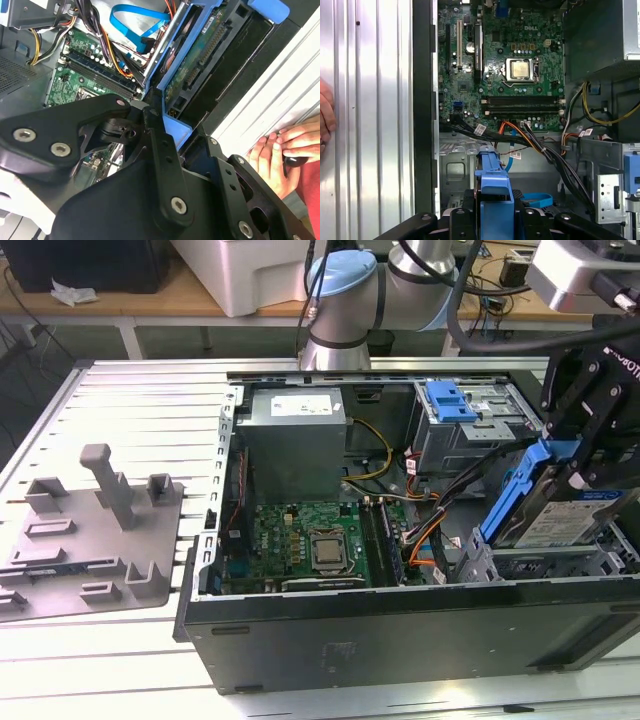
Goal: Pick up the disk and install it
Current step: 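Insert the disk into the insertion slot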
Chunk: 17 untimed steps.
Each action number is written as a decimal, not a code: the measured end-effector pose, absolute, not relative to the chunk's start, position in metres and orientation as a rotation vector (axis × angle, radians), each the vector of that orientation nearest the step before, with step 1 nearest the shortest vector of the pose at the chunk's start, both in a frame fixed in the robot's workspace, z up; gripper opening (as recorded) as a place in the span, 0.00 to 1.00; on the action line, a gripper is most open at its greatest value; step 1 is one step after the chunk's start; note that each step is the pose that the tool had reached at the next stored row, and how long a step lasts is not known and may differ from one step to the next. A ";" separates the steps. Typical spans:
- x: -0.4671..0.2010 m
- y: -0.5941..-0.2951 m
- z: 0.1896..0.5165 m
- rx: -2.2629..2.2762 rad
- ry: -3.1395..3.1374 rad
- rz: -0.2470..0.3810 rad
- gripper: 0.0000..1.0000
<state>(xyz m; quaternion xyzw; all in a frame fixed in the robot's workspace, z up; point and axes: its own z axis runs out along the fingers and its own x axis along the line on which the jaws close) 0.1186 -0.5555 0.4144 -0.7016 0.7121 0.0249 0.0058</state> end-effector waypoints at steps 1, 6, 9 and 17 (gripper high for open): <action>0.119 -0.556 0.414 -2.196 2.229 0.078 0.36; 0.119 -0.555 0.414 -2.196 2.229 0.078 0.36; 0.119 -0.555 0.414 -2.196 2.229 0.079 0.37; 0.119 -0.556 0.414 -2.196 2.229 0.079 0.44</action>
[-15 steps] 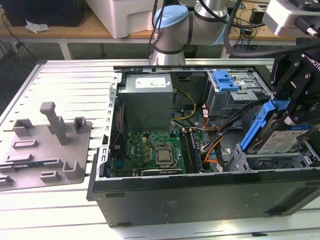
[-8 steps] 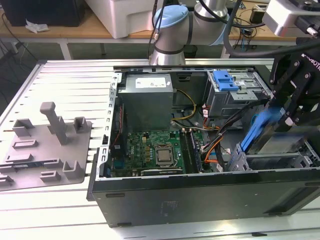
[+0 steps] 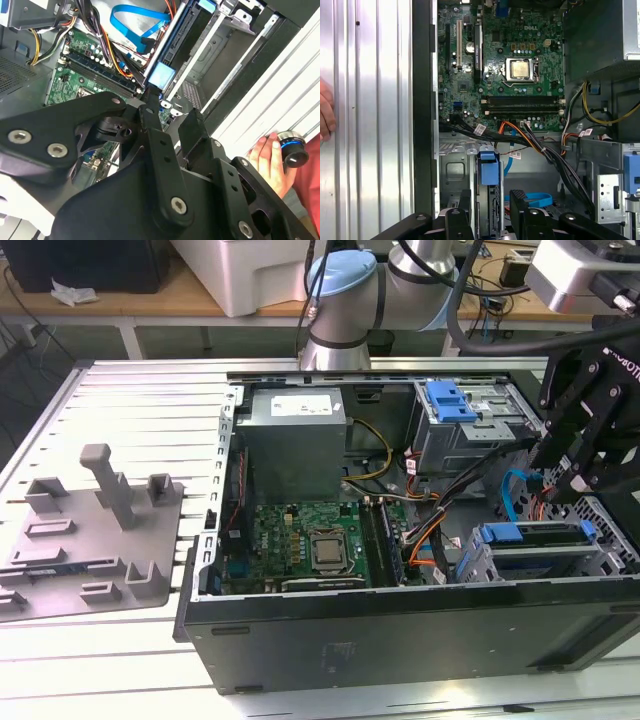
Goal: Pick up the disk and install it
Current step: 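Insert the disk into the insertion slot, then insert the first disk wire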
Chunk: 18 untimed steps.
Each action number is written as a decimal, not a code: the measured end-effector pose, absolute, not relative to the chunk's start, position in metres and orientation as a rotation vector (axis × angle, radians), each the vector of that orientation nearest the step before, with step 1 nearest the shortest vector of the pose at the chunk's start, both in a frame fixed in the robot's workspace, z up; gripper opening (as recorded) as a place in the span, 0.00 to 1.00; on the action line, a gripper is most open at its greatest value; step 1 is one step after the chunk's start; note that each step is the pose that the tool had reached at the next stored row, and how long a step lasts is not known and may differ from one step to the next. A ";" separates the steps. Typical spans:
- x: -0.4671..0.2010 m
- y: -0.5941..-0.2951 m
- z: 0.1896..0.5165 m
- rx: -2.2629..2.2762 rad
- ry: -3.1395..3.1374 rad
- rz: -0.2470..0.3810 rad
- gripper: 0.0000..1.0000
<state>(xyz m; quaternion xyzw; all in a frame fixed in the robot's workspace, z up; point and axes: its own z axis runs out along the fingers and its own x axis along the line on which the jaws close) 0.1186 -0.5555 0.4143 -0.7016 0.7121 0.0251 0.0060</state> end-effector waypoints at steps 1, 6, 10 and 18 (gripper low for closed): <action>0.119 -0.556 0.414 -2.196 2.229 0.079 0.44; 0.119 -0.556 0.414 -2.195 2.228 0.079 0.44; 0.119 -0.556 0.414 -2.195 2.229 0.079 0.44; 0.119 -0.552 0.414 -2.197 2.231 0.075 0.44</action>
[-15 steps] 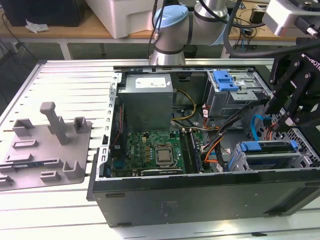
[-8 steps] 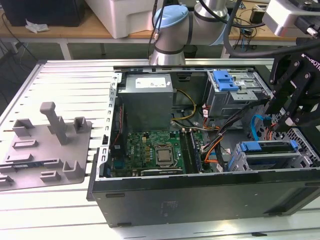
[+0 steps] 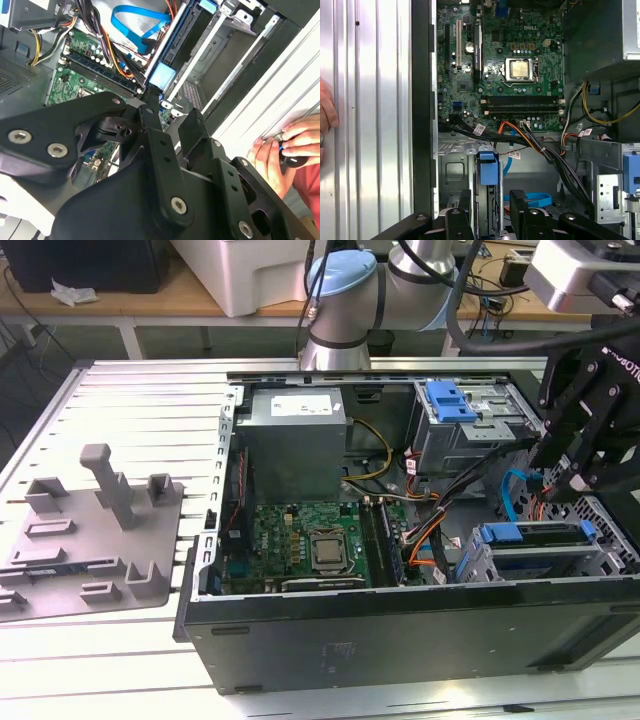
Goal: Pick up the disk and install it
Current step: 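Insert the first disk wire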
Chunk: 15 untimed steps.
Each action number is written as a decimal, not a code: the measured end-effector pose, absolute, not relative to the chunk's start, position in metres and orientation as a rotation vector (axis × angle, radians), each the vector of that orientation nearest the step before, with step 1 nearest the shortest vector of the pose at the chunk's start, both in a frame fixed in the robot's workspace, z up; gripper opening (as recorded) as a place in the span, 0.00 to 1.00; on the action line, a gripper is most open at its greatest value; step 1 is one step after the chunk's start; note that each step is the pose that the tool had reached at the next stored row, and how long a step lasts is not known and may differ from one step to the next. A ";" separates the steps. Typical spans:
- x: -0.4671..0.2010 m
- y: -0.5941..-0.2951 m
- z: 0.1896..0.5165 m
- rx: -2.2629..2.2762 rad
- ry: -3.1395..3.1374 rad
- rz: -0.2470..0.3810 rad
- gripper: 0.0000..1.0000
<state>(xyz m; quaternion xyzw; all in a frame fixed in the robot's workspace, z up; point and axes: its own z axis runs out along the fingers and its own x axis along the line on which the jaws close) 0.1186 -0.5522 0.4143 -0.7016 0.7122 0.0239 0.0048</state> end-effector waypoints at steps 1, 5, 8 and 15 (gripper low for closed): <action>0.119 -0.550 0.414 -2.198 2.231 0.073 0.44; 0.126 -0.547 0.414 -2.202 2.235 0.071 0.44; 0.134 -0.544 0.414 -2.208 2.242 0.062 0.44; 0.155 -0.524 0.412 -2.244 2.282 -0.014 0.44</action>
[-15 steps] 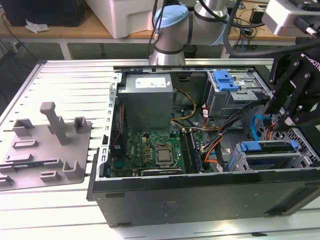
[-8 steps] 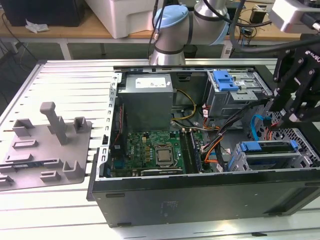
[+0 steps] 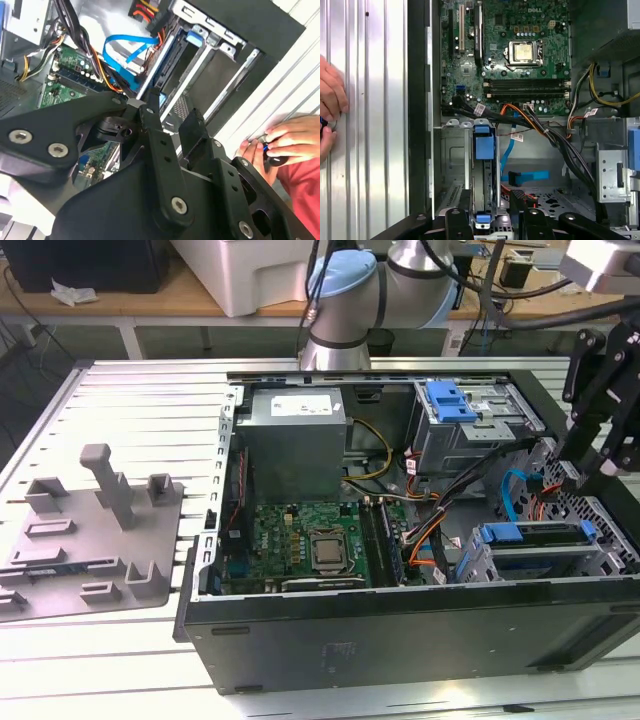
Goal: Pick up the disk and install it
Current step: 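Insert the first disk wire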
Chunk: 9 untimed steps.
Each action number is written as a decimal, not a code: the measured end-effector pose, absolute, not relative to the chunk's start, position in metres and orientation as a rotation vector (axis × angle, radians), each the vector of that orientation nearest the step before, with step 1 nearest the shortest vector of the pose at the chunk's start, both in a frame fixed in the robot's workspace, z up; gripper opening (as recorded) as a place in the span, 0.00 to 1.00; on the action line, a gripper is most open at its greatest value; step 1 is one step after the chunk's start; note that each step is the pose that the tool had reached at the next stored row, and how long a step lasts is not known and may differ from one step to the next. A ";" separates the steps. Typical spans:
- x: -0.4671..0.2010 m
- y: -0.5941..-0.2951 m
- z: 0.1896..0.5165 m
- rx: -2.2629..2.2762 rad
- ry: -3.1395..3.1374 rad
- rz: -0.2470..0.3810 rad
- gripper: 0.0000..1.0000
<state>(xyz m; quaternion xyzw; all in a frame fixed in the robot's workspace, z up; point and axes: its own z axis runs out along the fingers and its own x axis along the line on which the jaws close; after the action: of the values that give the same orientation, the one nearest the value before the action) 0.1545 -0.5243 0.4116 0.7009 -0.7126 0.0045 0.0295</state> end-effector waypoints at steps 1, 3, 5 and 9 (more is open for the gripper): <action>0.157 -0.520 0.411 2.157 -2.193 0.023 0.44; 0.164 -0.516 0.411 2.149 -2.187 0.035 0.44; 0.172 -0.514 0.410 2.132 -2.174 0.056 0.44; 0.176 -0.511 0.408 2.093 -2.143 0.112 0.44</action>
<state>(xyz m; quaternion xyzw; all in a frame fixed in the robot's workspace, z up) 0.1762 -0.5107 0.4080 0.6965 -0.7130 0.0373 0.0720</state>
